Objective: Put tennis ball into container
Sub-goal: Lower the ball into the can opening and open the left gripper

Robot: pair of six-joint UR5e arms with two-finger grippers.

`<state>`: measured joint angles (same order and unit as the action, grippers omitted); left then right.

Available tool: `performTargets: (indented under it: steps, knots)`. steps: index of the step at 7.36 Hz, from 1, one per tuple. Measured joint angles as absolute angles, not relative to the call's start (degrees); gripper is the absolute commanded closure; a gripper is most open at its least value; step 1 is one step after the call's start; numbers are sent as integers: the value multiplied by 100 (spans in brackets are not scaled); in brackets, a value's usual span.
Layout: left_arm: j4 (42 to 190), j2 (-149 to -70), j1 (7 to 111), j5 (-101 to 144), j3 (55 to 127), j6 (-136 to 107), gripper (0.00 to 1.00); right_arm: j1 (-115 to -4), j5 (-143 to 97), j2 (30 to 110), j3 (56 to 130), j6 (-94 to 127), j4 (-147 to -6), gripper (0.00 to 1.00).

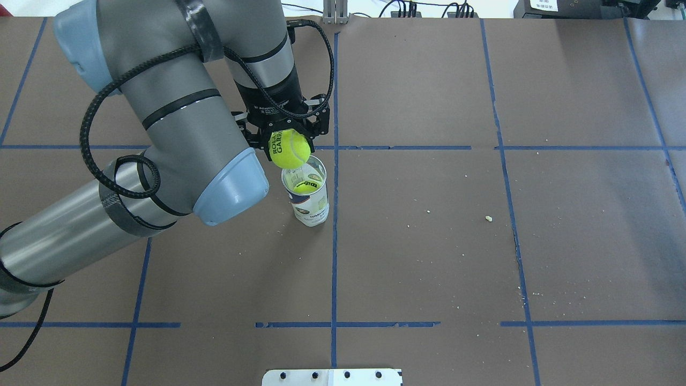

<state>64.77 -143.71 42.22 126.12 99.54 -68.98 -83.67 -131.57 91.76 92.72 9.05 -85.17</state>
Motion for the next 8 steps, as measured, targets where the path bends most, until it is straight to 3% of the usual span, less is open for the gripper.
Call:
performTargets:
  steps: [2,3,4,8]
  knots:
    - [6606,-14346,4136,12614,9901,-6899,100,-8367,-13157,9176,9272,905,-8517,0]
    - [6659,-14337,4106,12616,9879,-6901,87,-8367,-13157,9176,9272,905,-8517,0]
    - [6697,-14331,4088,12616,9859,-6905,1,-8367,-13157,9176,9272,905,-8517,0]
    - [6723,-14326,4076,12613,9897,-6899,0,-8367,-13157,9176,9272,905,-8517,0]
